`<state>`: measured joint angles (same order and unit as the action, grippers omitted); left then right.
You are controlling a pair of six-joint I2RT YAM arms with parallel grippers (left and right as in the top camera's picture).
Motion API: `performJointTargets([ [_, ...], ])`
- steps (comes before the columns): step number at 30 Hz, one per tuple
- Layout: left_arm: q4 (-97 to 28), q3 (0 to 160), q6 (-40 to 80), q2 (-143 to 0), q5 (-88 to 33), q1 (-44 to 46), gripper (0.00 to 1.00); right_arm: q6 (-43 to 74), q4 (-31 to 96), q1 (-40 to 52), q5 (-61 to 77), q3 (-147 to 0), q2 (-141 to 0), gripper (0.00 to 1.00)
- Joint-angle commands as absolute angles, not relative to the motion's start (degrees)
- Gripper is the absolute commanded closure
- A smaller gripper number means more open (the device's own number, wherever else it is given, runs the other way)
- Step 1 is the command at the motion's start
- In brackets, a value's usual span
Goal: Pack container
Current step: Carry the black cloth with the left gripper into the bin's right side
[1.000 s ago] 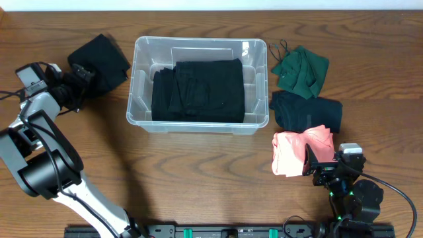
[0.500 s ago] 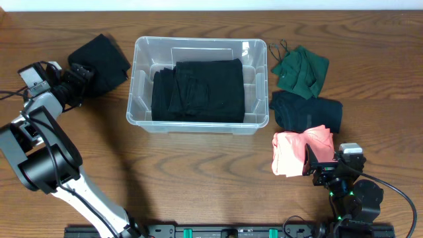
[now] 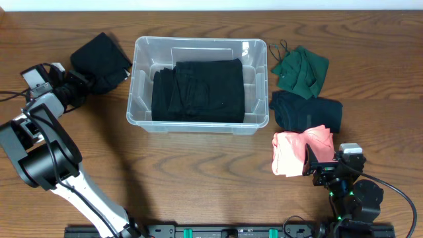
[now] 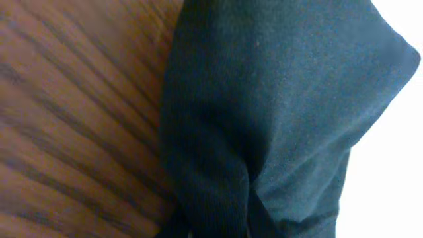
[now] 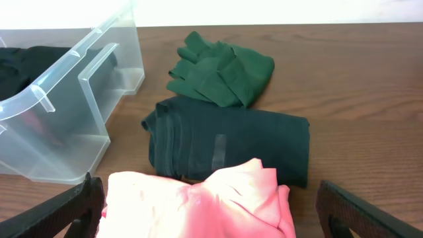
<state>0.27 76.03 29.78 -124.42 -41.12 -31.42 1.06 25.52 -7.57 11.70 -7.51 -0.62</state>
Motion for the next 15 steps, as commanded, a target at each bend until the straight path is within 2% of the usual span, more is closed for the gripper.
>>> performJointTargets([
  [1, 0.3, 75.5, 28.6, -122.5, -48.2, -31.8, 0.94, 1.7, 25.5, -7.1, 11.4, -7.3, -0.3, 0.01],
  [7, -0.1, 75.5, 28.7, -109.8, -55.4, -32.2, 0.94, 1.7, 25.5, -7.1, 11.4, -7.3, -0.3, 0.01],
  [15, -2.7, 75.5, 29.4, -87.7, -56.6, -31.7, 0.94, 1.7, 25.5, -7.1, 11.4, -7.3, -0.3, 0.01],
])
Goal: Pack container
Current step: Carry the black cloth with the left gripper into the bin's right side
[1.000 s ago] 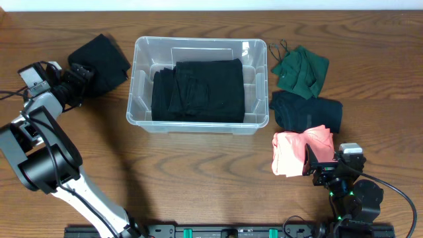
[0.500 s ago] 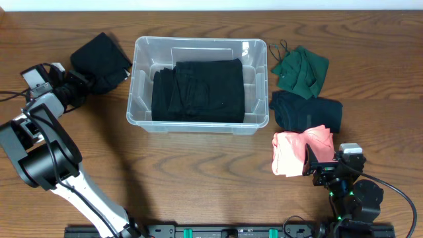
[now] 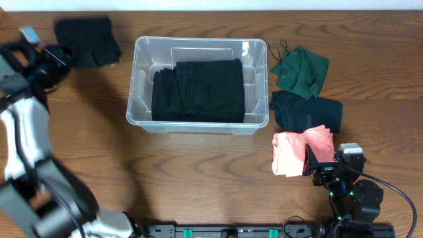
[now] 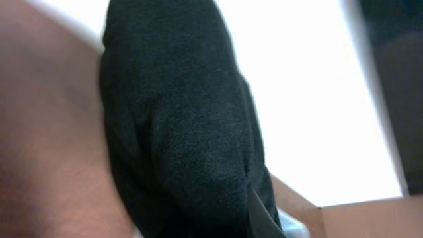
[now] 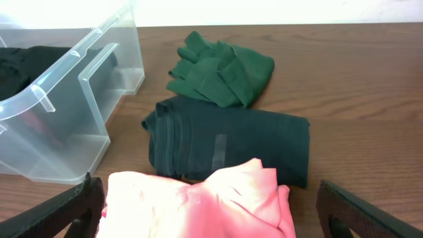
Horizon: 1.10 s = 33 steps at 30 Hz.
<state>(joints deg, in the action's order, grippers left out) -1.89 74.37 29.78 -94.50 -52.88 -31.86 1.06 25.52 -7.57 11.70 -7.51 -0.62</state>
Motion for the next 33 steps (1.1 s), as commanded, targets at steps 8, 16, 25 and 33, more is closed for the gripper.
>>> performJointTargets([
  [8, -7.5, 75.5, 29.2, -76.8, -56.6, -20.2, 0.94, 1.6, 25.5, -7.1, 11.4, -7.3, -0.3, 0.01],
  [16, -7.7, 71.8, 28.1, -79.3, -43.7, 3.6, 0.94, 1.7, 25.5, -7.1, 11.4, -7.3, -0.3, 0.01],
  [25, -7.1, 69.0, 29.3, -88.5, -31.8, 19.5, 0.94, 1.7, 25.5, -7.1, 11.4, -7.3, -0.3, 0.01],
  [33, -6.4, 67.1, 33.2, -98.2, -30.5, 20.8, 0.94, 1.7, 25.5, -7.1, 11.4, -7.3, -0.3, 0.01],
])
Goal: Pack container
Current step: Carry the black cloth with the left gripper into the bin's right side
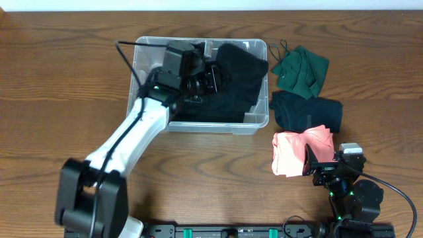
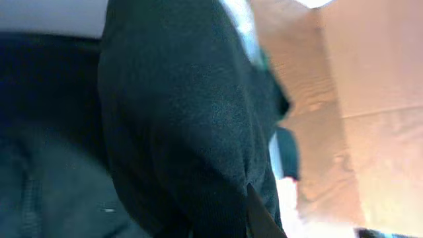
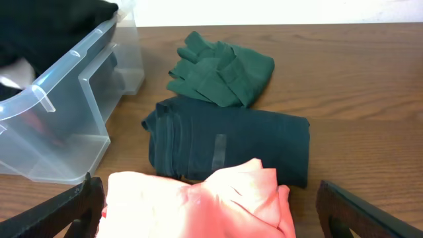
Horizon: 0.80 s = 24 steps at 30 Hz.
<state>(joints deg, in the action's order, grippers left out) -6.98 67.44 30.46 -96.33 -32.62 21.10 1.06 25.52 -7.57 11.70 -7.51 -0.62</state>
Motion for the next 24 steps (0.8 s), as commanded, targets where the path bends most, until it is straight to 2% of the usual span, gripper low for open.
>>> performJointTargets([
  [1, -6.3, 66.9, 34.5, -99.0, -30.0, 20.8, 0.94, 1.7, 25.5, -7.1, 11.4, -7.3, -0.3, 0.01],
  [12, -8.7, 59.7, 49.7, -101.8, -22.6, 21.0, 0.93, 1.7, 25.5, -7.1, 11.4, -7.3, -0.3, 0.01],
  [13, -9.1, 59.5, 49.8, -101.8, -22.4, 20.9, 0.88, 1.7, 25.5, -7.1, 11.4, -7.3, -0.3, 0.01],
  [20, -9.4, 60.0, 49.7, -99.0, -23.8, 20.0, 0.05, 1.7, 25.5, -7.1, 11.4, -7.3, -0.3, 0.01],
  [21, -9.4, 60.1, 49.6, -97.9, -24.5, 19.6, 0.02, 1.7, 25.5, -7.1, 11.4, -7.3, -0.3, 0.01],
  [24, -9.4, 60.2, 49.6, -93.8, -25.0, 18.0, 0.02, 1.7, 25.5, -7.1, 11.4, -7.3, -0.3, 0.01],
])
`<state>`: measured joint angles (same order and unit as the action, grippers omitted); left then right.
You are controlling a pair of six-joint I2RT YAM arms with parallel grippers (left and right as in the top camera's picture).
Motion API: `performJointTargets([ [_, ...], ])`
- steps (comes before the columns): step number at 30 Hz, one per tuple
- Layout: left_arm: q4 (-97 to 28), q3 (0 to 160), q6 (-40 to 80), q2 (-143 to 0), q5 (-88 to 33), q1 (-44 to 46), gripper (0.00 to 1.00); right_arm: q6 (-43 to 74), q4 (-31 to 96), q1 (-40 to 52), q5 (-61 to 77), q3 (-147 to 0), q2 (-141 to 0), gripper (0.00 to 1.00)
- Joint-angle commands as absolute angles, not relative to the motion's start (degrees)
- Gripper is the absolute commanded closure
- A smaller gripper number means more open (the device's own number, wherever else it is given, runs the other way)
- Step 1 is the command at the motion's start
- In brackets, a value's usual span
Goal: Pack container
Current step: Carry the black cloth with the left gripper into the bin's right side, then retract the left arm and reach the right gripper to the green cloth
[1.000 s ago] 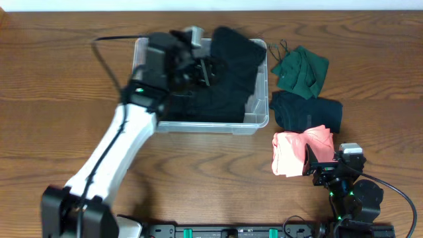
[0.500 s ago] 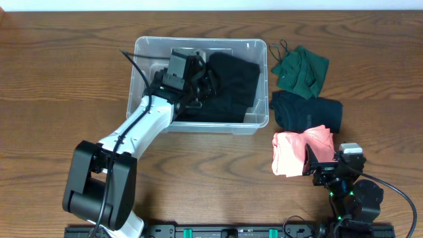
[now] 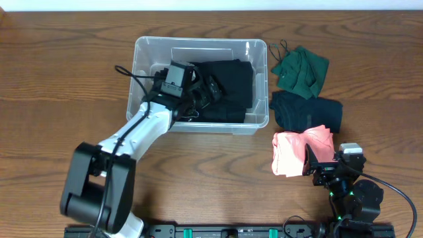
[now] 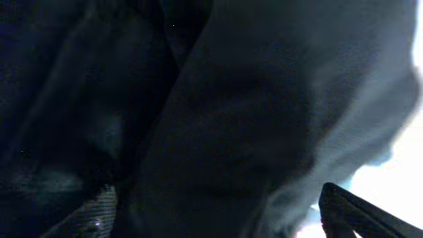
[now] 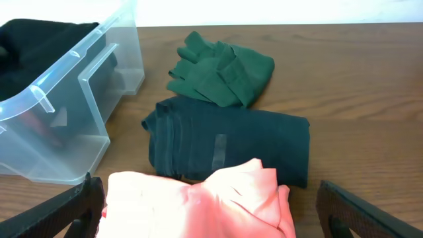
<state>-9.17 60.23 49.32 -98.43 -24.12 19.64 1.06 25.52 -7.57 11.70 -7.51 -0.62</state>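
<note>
The clear plastic container [image 3: 139, 49] stands at the table's middle back, with black garments [image 3: 232, 86] piled inside. My left gripper [image 3: 206, 89] reaches into it from the left. In the left wrist view black cloth [image 4: 218, 112] fills the frame, and my left gripper [image 4: 221, 215] is open, its fingers [image 4: 99, 210] spread wide over the cloth with nothing gripped. My right gripper [image 3: 316, 163] rests open at the front right, and in the right wrist view the right gripper [image 5: 211, 215] straddles a pink garment [image 5: 198, 198].
Right of the container lie three folded garments in a column: a green one [image 3: 301, 69] at the back, a dark teal one [image 3: 305, 111] in the middle, and the pink one [image 3: 294, 151] in front. The left arm's cable loops over the container's left wall.
The left gripper held a black garment above the container's right half. Now that garment lies in the container on the other black clothes, and the gripper is open low over it. The right arm is unchanged.
My left gripper was shut on a black garment lying on the table left of the container. Then it held it raised at the far left back. Then it hung over the container, and now the garment lies inside, let go.
</note>
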Motion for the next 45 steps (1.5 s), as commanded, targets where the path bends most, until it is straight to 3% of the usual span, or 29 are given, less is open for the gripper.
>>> performJointTargets([
  [1, -9.3, 60.2, 49.3, -91.9, -25.0, 17.2, 0.02, 1.7, 25.5, -7.1, 11.4, -7.3, -0.3, 0.01],
  [9, -8.9, 60.7, 41.3, -75.8, -24.8, 8.6, 0.02, 1.7, 25.5, -7.1, 11.4, -7.3, -0.3, 0.01],
  [15, -9.4, 60.7, 30.7, -65.1, -24.0, -3.2, 0.02, 1.7, 25.5, -7.1, 11.4, -7.3, -0.3, 0.01],
  [22, -13.4, 60.7, 27.8, -59.0, -22.6, -17.4, 0.02, 1.7, 25.5, -7.1, 11.4, -7.3, -0.3, 0.01],
  [32, -27.7, 61.1, 17.9, -58.5, -18.5, -31.8, 0.02, 16.8, 6.1, -7.1, 20.9, -7.6, -1.3, 0.01],
  [37, -34.6, 63.0, 15.3, -58.5, -10.8, -33.5, 0.02, 22.7, 2.8, -7.1, 18.1, -14.7, -10.3, 0.01],
  [45, -48.8, 67.5, 15.0, -59.9, 5.3, -33.5, 0.02, 15.9, 16.0, -7.1, 20.5, -45.9, -45.7, 0.01],
])
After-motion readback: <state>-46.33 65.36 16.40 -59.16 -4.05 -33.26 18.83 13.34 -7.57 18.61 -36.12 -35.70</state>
